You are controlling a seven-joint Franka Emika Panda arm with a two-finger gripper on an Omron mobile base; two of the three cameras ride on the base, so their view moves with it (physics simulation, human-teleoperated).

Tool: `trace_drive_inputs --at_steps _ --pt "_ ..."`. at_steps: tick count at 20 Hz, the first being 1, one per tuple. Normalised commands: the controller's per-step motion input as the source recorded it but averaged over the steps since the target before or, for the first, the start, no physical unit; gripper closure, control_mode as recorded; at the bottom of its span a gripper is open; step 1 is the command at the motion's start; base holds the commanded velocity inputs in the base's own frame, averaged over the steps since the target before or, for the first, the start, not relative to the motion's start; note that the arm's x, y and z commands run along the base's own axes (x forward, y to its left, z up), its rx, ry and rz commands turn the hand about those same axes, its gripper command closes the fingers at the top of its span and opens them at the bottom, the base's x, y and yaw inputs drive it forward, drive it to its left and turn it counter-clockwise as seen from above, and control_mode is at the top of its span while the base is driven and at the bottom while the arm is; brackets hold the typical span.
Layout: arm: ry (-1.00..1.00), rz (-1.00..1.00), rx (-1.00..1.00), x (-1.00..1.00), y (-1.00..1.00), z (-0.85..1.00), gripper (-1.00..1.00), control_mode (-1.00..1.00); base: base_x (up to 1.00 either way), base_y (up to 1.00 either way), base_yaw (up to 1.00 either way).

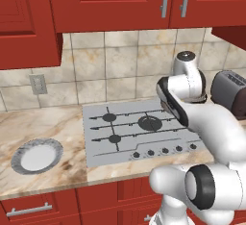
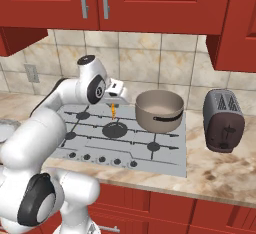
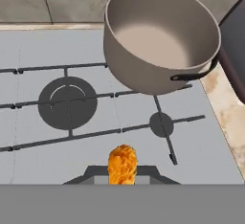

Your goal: Retrieve the frozen meat and place it in the pot on a burner. Then turn the burner on.

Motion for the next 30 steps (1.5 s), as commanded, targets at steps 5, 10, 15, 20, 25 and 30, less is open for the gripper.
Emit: trace_drive_inputs --at_steps 5,10,15,20,25,30 --pt "-0.01 -0.19 -0.06 0.09 -0.39 0.24 1.00 -1.00 0.00 0.00 0.00" --pt "0.00 -0.20 -0.01 0.29 -0.45 -0.04 1.00 -1.00 0.00 0.00 0.00" --pt "-0.02 -0.14 0.05 0.31 -0.46 -0.16 1.00 -1.00 0.00 0.00 0.00" --pt "0.00 -0.10 0.05 0.64 -0.36 -0.01 1.00 -1.00 0.00 0.00 0.00" --pt "0.00 -0.05 0.05 0.69 -0.17 -0.11 1.00 -1.00 0.00 0.00 0.00" --pt "0.04 0.00 0.07 0.69 -0.18 -0.30 1.00 -1.00 0.00 0.00 0.00"
